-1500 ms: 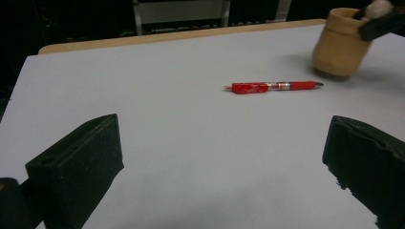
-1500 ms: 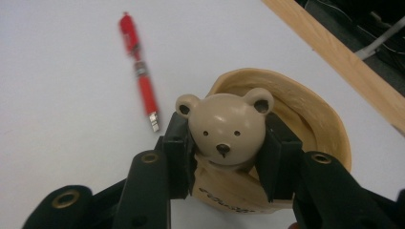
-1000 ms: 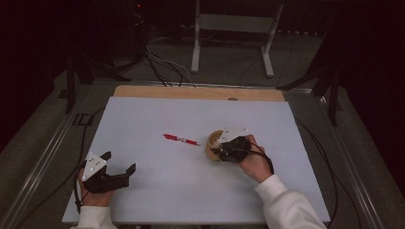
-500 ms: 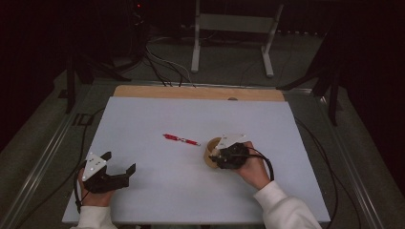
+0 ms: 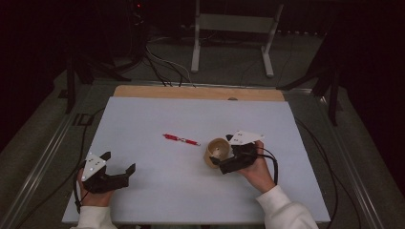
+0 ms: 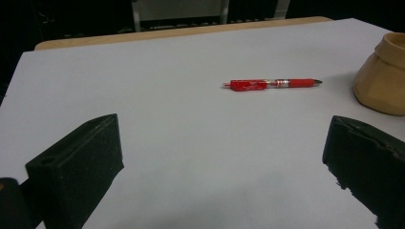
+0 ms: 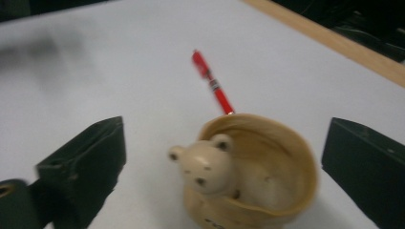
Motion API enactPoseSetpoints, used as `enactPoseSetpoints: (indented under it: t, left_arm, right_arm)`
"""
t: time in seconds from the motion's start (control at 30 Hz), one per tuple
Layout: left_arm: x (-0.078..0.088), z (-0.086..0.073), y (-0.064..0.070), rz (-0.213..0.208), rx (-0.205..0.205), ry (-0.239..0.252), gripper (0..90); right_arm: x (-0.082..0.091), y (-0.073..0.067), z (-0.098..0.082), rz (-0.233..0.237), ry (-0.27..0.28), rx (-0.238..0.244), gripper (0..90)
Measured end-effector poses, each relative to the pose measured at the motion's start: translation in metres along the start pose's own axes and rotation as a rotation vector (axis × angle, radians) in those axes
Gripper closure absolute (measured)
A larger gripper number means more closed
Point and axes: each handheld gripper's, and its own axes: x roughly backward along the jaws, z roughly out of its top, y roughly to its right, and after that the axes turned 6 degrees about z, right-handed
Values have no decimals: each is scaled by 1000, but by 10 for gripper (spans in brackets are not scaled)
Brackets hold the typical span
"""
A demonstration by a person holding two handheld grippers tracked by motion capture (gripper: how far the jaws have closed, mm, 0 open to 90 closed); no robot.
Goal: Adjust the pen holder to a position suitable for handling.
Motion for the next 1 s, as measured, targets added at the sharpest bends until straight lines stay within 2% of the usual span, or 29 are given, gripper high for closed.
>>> enactPoseSetpoints:
  t: [0.17, 0.23, 0.27, 0.3, 0.33, 0.4, 0.5, 0.57, 0.63, 0.7, 0.8, 1.0]
  left_arm:
    - [0, 0, 0, 2, 0, 1, 4]
    - [0, 0, 0, 4, 1, 2, 4]
    - [0, 0, 0, 4, 1, 2, 4]
    - [1, 0, 0, 5, -1, 2, 4]
    - [1, 0, 0, 7, 1, 4, 4]
    - [1, 0, 0, 9, 2, 5, 4]
    - [2, 0, -1, 10, 3, 5, 4]
    - [2, 0, -1, 11, 2, 6, 4]
    - [2, 0, -1, 11, 2, 6, 4]
    - [2, 0, 0, 12, 0, 6, 4]
    - [2, 0, 0, 12, -2, 11, 4]
    - [2, 1, 1, 10, -12, 10, 4]
  right_arm:
    - [18, 10, -5, -56, 83, -49, 0]
    - [25, 13, -9, -98, 105, -55, 0]
    - [25, 13, -9, -98, 105, -55, 0]
    - [28, 14, -11, -119, 118, -59, 0]
    - [34, 18, -18, -156, 130, -76, 0]
    - [38, 21, -28, -192, 131, -88, 0]
    - [46, 27, -43, -208, 137, -121, 0]
    - [51, 29, -52, -238, 161, -124, 0]
    - [54, 30, -57, -240, 169, -133, 0]
    - [59, 30, -71, -236, 176, -166, 1]
    - [65, 28, -82, -243, 183, -169, 1]
    - [76, 27, -97, -265, 232, -188, 1]
